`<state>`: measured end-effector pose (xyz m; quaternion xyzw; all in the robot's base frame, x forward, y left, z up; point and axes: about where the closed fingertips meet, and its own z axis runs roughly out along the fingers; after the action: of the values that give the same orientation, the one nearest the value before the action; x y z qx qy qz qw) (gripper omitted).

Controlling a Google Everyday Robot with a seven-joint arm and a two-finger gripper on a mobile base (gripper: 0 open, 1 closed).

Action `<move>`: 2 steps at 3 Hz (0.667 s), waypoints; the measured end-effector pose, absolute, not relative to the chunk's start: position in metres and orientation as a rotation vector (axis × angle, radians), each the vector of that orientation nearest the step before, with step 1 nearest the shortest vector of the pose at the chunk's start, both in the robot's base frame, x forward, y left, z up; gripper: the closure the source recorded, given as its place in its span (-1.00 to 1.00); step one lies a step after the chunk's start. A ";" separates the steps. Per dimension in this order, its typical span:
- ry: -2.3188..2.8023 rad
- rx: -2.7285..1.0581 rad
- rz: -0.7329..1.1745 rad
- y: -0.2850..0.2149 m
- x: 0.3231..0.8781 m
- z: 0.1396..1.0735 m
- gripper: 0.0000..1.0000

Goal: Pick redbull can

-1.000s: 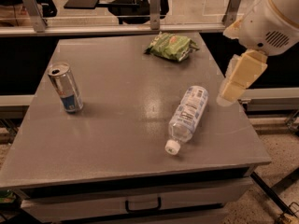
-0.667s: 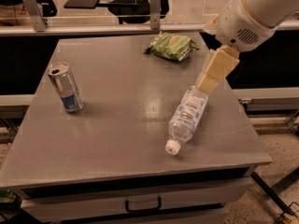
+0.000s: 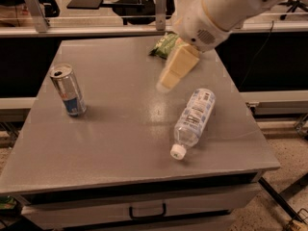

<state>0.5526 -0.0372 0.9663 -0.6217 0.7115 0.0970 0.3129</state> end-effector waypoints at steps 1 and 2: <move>1.819 -1.647 0.329 0.005 0.558 0.962 -1.00; 1.771 -1.651 0.392 0.043 0.554 0.955 -1.00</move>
Offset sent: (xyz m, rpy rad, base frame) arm -0.0021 0.1327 -0.0230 0.1788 0.0210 0.1384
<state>0.5545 0.0429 0.9554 -0.6337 0.6795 0.1504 0.3377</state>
